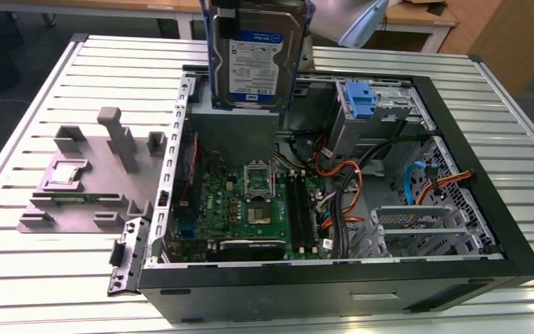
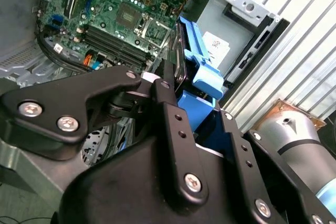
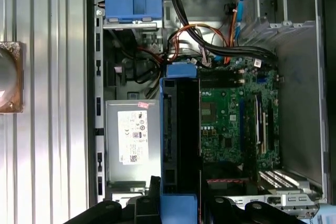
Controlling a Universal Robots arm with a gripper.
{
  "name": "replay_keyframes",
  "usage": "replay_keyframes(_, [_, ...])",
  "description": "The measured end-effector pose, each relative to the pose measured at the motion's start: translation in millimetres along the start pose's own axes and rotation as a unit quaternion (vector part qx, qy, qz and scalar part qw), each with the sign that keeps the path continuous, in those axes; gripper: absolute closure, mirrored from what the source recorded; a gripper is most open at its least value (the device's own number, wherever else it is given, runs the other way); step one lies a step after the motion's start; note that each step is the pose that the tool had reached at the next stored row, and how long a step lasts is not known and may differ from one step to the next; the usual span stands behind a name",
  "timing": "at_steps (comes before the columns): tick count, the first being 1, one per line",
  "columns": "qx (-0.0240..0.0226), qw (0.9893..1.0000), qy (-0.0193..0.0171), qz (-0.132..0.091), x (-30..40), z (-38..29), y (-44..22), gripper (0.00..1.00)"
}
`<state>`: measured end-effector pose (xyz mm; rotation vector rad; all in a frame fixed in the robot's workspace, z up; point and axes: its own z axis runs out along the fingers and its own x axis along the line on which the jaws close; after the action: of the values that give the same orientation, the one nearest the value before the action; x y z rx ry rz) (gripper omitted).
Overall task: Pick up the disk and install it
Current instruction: 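Pick up the disk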
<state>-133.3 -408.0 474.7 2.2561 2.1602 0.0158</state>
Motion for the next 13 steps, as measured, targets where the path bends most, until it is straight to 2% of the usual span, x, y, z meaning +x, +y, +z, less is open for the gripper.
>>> replay_keyframes(5, [0.0,1.0,0.0,0.0,0.7,0.5,15.0,0.63])
replay_keyframes(7, [0.0,1.0,-0.0001,0.0,0.8,0.6,18.6,0.63])
replay_keyframes(13, [0.0,1.0,-0.0005,0.0,-3.6,1.0,20.3,0.63])
